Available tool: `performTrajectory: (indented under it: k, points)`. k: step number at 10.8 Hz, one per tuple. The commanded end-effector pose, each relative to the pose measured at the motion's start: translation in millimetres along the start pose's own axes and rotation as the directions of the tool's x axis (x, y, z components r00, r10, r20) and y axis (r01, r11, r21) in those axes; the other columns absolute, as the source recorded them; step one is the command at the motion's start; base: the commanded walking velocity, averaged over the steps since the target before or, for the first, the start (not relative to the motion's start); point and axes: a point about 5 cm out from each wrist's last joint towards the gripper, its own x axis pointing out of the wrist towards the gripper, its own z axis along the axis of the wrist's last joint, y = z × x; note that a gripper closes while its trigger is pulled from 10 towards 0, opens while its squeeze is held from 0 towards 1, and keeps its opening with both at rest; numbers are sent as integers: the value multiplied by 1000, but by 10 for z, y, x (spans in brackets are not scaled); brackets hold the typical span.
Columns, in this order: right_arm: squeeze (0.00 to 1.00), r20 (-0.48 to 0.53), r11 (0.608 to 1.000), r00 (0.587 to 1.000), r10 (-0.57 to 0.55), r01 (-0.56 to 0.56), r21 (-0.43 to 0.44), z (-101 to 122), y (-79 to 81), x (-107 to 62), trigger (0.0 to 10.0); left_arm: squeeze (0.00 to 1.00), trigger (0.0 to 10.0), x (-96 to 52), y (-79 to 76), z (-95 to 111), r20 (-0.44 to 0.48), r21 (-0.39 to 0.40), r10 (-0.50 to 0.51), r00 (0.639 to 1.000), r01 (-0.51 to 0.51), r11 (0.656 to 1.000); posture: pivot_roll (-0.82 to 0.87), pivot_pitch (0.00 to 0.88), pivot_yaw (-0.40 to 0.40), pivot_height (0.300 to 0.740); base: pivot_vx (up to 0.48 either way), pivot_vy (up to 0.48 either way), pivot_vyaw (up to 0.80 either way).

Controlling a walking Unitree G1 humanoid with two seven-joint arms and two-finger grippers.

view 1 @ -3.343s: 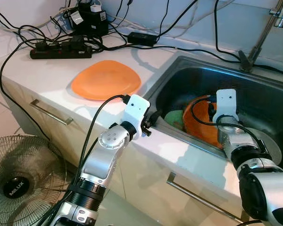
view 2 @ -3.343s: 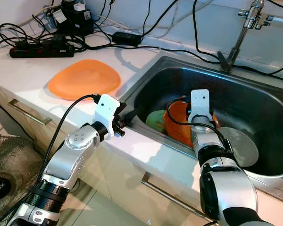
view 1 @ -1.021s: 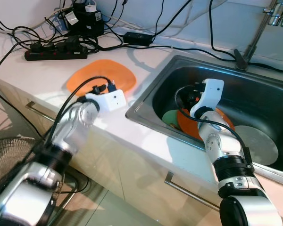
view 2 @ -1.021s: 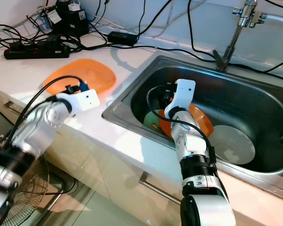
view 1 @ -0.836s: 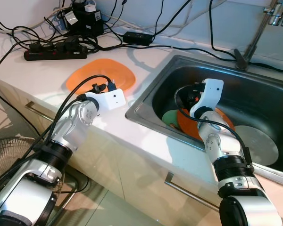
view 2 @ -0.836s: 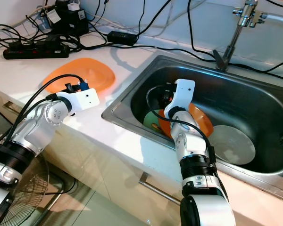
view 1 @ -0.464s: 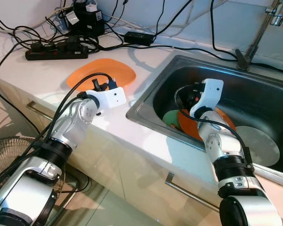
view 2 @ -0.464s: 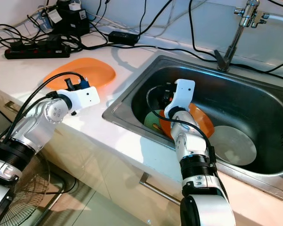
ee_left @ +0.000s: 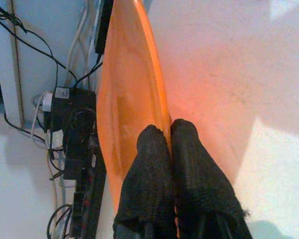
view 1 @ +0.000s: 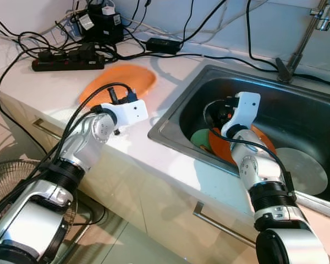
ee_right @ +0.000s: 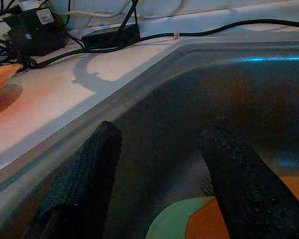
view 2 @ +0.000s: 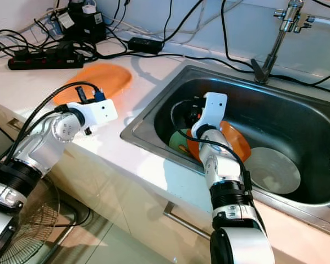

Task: Kitchen organization

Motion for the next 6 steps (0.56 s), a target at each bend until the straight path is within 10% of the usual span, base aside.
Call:
performTrajectory:
  k: [1, 3, 5, 6]
  points:
    - [0, 7, 1000, 1000, 12, -12, 5, 41, 23, 18, 10000, 0, 0, 13, -146, -45, -19, 6, -46, 999, 46, 999, 183, 51, 19, 740, 0, 0, 0]
    - [0, 7, 1000, 1000, 12, -12, 6, 37, 29, 18, 10000, 0, 0, 12, -117, -21, -5, 21, -26, 1000, 26, 999, 185, 51, 19, 740, 0, 0, 0]
    - [0, 13, 1000, 1000, 14, -14, 19, 67, 41, 28, 10000, 0, 0, -34, 267, 263, 155, 118, 221, 963, -241, 963, 186, 55, 17, 740, 0, 0, 0]
    - [0, 20, 1000, 1000, 14, -14, 22, 90, 44, 36, 10000, 0, 10000, -62, 344, 383, 214, 109, 264, 941, -292, 950, 186, 55, 18, 740, 0, 0, 0]
